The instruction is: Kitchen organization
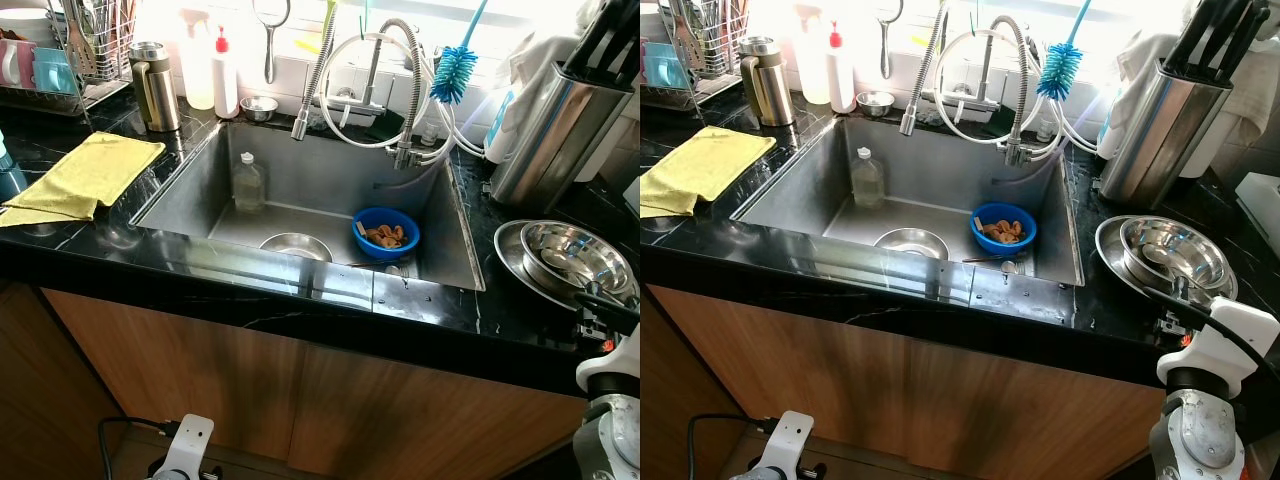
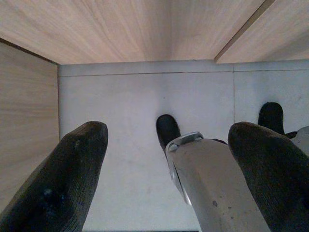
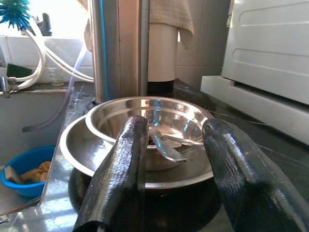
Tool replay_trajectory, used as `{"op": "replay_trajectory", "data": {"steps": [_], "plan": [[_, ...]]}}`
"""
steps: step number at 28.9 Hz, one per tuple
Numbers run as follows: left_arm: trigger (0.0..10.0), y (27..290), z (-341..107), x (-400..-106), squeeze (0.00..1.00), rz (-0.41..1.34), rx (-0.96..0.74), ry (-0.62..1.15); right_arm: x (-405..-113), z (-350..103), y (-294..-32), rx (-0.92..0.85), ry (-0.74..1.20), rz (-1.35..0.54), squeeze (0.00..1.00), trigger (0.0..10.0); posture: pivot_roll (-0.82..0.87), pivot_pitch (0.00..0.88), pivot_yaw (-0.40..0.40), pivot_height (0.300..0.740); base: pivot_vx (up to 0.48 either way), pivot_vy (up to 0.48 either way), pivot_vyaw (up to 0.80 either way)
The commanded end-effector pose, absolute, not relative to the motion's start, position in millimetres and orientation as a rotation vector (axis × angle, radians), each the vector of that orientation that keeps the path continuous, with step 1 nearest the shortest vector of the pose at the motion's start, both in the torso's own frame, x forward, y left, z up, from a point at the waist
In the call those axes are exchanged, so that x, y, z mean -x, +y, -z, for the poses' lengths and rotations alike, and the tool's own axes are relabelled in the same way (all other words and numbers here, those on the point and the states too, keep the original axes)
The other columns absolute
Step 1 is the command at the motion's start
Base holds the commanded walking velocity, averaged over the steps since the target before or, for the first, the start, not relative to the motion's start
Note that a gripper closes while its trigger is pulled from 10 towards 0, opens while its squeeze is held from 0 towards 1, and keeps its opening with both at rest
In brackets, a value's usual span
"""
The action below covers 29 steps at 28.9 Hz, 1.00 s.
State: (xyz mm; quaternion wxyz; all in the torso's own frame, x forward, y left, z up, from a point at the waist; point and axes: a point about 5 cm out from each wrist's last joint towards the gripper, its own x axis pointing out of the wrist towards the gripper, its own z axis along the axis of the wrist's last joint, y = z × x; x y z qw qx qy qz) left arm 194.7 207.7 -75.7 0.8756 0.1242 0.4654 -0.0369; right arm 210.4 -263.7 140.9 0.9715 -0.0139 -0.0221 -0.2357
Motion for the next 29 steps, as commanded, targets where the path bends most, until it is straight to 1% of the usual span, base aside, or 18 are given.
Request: {"op": "replay_trajectory", "data": {"steps": [1, 13, 24, 29], "plan": [[10.0, 206, 76, -195, 0.00, 0.095, -0.275, 0.982, -208, -141, -268, 0.020, -0.044, 0.503, 0.00, 10.0, 0.12, 0.000, -0.130, 0.736, 0.000, 0.000, 0.00], [10.0, 206, 76, -195, 0.00, 0.096, -0.277, 0.982, -208, -141, -271, 0.014, -0.039, 0.515, 0.00, 10.0, 0.12, 0.000, -0.130, 0.736, 0.000, 0.000, 0.00], [10.0, 206, 76, -195, 0.00, 0.098, -0.277, 0.983, -208, -149, -281, 0.037, -0.064, 0.542, 0.00, 10.0, 0.12, 0.000, -0.128, 0.736, 0.000, 0.000, 0.00], [10.0, 206, 76, -195, 0.00, 0.096, -0.277, 0.982, -211, -151, -279, 0.031, -0.070, 0.529, 0.00, 10.0, 0.12, 0.000, -0.128, 0.736, 0.000, 0.000, 0.00]]}}
